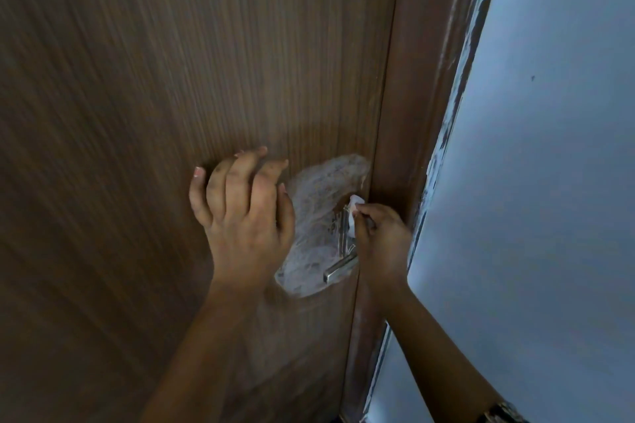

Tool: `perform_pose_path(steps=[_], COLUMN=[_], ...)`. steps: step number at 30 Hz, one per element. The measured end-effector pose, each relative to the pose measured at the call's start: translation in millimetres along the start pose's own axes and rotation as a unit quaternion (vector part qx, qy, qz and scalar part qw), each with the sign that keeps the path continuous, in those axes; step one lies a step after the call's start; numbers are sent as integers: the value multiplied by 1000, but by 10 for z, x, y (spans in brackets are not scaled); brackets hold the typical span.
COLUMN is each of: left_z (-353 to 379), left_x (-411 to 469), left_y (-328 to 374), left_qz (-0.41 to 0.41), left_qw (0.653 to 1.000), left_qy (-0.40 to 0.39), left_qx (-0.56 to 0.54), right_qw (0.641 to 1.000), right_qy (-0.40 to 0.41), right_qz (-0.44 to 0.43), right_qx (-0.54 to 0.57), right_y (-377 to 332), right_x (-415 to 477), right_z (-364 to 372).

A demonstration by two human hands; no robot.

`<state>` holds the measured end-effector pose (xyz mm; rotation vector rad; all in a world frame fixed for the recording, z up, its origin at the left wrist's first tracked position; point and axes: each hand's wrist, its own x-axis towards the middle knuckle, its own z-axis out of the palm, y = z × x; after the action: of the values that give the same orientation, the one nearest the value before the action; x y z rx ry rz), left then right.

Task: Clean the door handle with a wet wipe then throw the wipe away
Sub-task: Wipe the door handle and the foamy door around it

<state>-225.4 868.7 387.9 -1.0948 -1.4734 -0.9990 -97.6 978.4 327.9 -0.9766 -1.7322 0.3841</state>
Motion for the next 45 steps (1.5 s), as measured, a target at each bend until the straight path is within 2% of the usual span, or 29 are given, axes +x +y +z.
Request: perform_pose_path(steps=[6, 11, 13, 15, 17, 19, 22, 24, 27, 29, 33, 35, 39, 41, 45], left_z=[95, 152, 162, 160, 164, 173, 192, 193, 196, 207, 231, 236, 237, 240, 246], left_x=[-28, -44, -46, -53, -63, -77, -94, -101, -106, -113, -121, -124, -126, -127, -137], left_y=[-59, -96, -104, -109, -114, -115, -120, -127, -133, -133, -142, -143, -148, -153, -151], left_qz=[57, 85, 89, 94, 98, 98, 98, 99, 104, 105, 114, 113, 115, 115, 118], left_qw=[996, 991, 991, 990, 989, 988, 987, 986, 985, 986, 984, 985, 986, 986, 986], left_qy=[34, 48, 42, 35, 26, 16, 8, 3, 3, 6, 20, 24, 25, 27, 23], left_qx=[62, 90, 94, 104, 109, 116, 130, 134, 135, 130, 132, 129, 116, 113, 113], right_qw=[994, 999, 999, 996, 996, 999, 997, 997, 999, 1000, 992, 991, 999, 1000, 995], right_qy=[28, 0, -3, 27, 44, 24, -55, -69, -10, -6, -83, -96, -30, -20, -66], right_qz=[96, 23, 37, 76, 77, 22, -43, -18, 30, 12, -69, -59, 9, -11, -52], right_qx=[48, 29, 29, 38, 32, 21, -16, -18, 15, 5, -60, -67, -7, -14, -49], right_y=[66, 33, 75, 96, 63, 22, 66, 105, 101, 73, 65, 93, 90, 51, 71], right_x=[18, -100, -100, -12, 51, 16, -148, -181, -39, 17, -157, -202, -31, 4, -87], right_z=[15, 71, 63, 53, 41, 30, 35, 33, 18, -7, 13, 28, 2, -6, -8])
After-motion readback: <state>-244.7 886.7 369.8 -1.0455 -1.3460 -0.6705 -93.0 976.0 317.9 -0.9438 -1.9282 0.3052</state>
